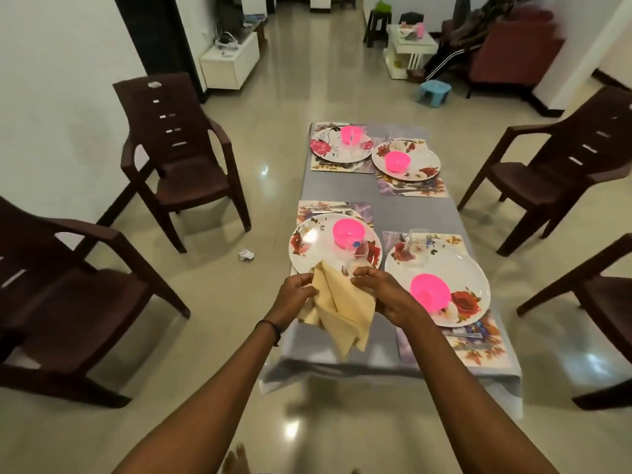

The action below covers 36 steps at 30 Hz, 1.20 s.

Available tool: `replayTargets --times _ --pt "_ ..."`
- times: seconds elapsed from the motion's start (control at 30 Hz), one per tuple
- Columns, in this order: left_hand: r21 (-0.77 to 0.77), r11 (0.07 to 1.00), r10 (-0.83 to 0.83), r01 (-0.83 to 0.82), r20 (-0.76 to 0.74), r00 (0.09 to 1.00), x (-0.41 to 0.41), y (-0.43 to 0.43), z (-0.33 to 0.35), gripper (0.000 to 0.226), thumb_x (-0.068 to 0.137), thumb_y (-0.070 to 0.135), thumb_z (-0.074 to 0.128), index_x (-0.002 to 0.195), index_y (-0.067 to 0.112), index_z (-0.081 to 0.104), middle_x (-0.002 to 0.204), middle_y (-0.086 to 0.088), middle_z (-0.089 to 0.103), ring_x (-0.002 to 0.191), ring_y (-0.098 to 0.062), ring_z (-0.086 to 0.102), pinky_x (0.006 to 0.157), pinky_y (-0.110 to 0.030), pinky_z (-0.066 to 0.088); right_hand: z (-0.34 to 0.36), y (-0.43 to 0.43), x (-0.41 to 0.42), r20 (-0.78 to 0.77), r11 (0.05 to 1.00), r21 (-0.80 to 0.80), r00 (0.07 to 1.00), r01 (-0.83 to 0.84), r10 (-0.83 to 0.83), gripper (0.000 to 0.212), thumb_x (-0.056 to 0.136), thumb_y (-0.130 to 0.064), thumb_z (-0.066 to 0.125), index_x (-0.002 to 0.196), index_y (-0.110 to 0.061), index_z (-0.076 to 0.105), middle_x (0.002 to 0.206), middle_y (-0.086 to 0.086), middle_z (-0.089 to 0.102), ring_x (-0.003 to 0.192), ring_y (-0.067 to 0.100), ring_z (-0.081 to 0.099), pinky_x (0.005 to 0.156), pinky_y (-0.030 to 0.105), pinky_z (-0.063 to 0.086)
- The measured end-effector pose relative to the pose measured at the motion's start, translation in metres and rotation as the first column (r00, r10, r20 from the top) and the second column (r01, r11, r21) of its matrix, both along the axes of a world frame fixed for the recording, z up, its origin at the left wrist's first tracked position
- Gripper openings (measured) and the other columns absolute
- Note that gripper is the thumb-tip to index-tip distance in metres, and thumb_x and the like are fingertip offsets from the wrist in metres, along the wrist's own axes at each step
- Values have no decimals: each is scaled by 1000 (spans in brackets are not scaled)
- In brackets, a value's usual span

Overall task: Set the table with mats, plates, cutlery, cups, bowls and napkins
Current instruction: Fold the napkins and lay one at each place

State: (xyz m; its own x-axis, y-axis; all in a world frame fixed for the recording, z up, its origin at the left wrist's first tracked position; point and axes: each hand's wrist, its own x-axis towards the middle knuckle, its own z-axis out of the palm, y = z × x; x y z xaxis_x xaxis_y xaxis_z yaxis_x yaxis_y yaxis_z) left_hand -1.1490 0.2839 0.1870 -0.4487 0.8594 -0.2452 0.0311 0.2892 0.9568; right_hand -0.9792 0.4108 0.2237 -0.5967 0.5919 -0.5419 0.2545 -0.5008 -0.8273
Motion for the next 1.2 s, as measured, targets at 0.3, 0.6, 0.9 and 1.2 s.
replayTargets --times 0.3,0.6,0.9,1.2 --pt "24 999 51 -47 -250 967 -121 -48 -11 22 81 28 66 77 6 70 78 -10 70 71 -16 61 67 -34 47 14 -44 -121 80 966 255 996 -47 27 12 80 -5 74 84 -16 73 82 1 71 79 17 62 70 27 51" --pt "62 995 89 -78 -197 976 -222 -90 -16 20 87 26 63 78 9 70 76 -8 70 70 -10 56 65 -29 42 14 -94 -224 93 947 279 986 -157 136 20 82 -5 75 101 -7 76 90 3 74 83 13 66 72 22 53" --pt "66 971 212 -230 202 956 -295 -82 -27 54 83 48 67 81 -6 62 72 -7 53 68 -18 45 65 -33 35 -7 -104 -320 141 908 333 965 -255 219 12 78 -9 80 89 -14 79 85 -4 74 80 7 64 71 16 48" --pt "29 977 202 -212 204 958 -397 -35 -14 55 77 48 76 88 -5 68 82 -12 64 76 -21 57 72 -36 45 -10 -53 -419 84 937 300 983 -181 163 11 81 -7 76 91 -6 78 76 -4 74 65 0 67 57 13 49"
